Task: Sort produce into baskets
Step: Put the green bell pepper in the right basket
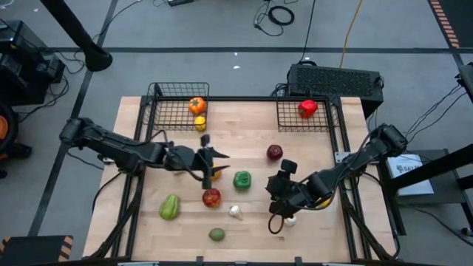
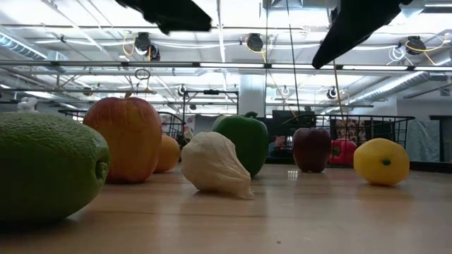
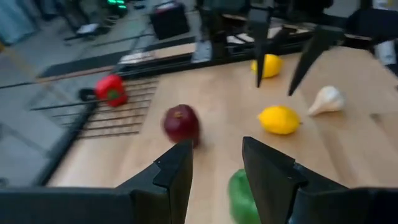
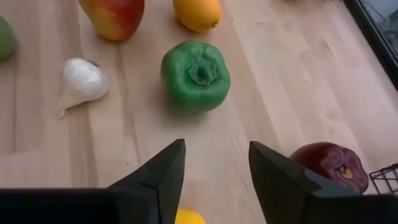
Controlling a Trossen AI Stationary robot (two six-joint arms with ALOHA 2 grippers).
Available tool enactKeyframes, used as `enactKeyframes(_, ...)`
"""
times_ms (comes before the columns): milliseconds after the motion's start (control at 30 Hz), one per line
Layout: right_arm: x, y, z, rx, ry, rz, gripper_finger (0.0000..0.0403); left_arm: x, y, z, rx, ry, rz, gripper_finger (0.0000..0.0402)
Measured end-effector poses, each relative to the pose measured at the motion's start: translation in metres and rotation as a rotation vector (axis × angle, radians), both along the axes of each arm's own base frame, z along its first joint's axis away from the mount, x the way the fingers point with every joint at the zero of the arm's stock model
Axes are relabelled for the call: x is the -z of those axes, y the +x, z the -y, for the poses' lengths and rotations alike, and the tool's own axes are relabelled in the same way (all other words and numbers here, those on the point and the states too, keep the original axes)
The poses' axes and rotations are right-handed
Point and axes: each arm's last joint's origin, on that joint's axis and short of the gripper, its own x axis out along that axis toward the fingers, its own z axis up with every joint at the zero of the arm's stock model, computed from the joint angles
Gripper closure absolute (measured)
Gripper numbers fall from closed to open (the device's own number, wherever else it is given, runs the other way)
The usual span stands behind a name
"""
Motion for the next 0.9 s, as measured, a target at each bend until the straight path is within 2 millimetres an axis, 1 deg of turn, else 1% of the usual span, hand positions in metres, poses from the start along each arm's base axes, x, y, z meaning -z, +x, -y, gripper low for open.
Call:
enactKeyframes(133, -0.001, 0.0, 0.0, -0.03, -0.025, -0.014, 0.0245, 0.017, 0.017, -0.004, 0.08, -0.041, -0.031, 0.0254)
enactKeyframes(367, -0.005, -0.001, 0.001, -0.035, -0.032, -0.024, 0.0257, 0.048, 0.033, -0.008, 0.167, -0.116, -0.133, 0.0254)
enactKeyframes(533, -0.023, 0.0, 0.0, -0.036, -0.034, -0.03, 0.0263, 0.066, 0.044, -0.005, 0.213, -0.156, -0.15, 0.0254)
enactKeyframes(700, -0.045, 0.002, -0.001, -0.035, -0.03, -0.013, 0.0266, 0.076, 0.052, -0.003, 0.23, -0.174, -0.133, 0.0254)
enactKeyframes(800, -0.05, 0.003, -0.001, -0.051, -0.033, 0.0, 0.0266, 0.079, 0.055, -0.005, 0.218, -0.17, -0.121, 0.0254)
enactKeyframes(900, -0.051, 0.004, -0.002, -0.065, -0.039, 0.003, 0.0266, 0.086, 0.058, -0.009, 0.198, -0.17, -0.14, 0.0254)
